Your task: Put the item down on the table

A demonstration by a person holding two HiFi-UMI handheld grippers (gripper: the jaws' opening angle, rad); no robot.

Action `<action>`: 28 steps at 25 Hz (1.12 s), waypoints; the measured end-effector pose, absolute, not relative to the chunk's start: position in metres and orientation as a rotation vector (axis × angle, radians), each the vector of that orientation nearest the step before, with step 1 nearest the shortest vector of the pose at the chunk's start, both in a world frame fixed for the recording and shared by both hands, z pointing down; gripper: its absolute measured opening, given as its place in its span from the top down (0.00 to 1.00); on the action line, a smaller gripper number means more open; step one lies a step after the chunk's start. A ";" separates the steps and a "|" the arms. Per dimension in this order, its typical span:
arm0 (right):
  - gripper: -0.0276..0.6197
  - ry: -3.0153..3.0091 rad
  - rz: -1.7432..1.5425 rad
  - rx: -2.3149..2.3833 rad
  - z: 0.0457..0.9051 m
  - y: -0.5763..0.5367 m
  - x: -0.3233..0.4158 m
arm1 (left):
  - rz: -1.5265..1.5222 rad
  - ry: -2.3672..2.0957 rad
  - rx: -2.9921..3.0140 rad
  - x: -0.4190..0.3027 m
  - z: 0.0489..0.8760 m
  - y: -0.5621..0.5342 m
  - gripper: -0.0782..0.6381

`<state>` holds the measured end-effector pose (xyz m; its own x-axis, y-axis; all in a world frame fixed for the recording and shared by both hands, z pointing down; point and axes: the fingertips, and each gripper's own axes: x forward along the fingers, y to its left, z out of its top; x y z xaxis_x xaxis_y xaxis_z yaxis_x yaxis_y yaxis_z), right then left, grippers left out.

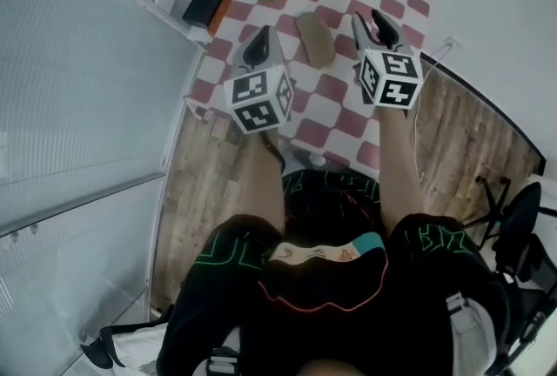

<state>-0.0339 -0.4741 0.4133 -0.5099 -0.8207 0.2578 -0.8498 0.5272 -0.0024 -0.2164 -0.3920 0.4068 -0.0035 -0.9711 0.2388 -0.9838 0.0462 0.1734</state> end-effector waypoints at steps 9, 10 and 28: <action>0.95 -2.799 -0.014 1.486 0.314 -0.474 -0.009 | -0.041 -2.222 2.108 -0.198 0.313 -0.408 0.88; 0.95 -2.788 -0.039 1.483 0.310 -0.475 -0.007 | -0.053 -2.219 2.122 -0.195 0.308 -0.410 0.88; 0.95 -2.760 -0.218 1.545 0.278 -0.477 0.006 | -0.036 -2.205 2.201 -0.186 0.287 -0.418 0.88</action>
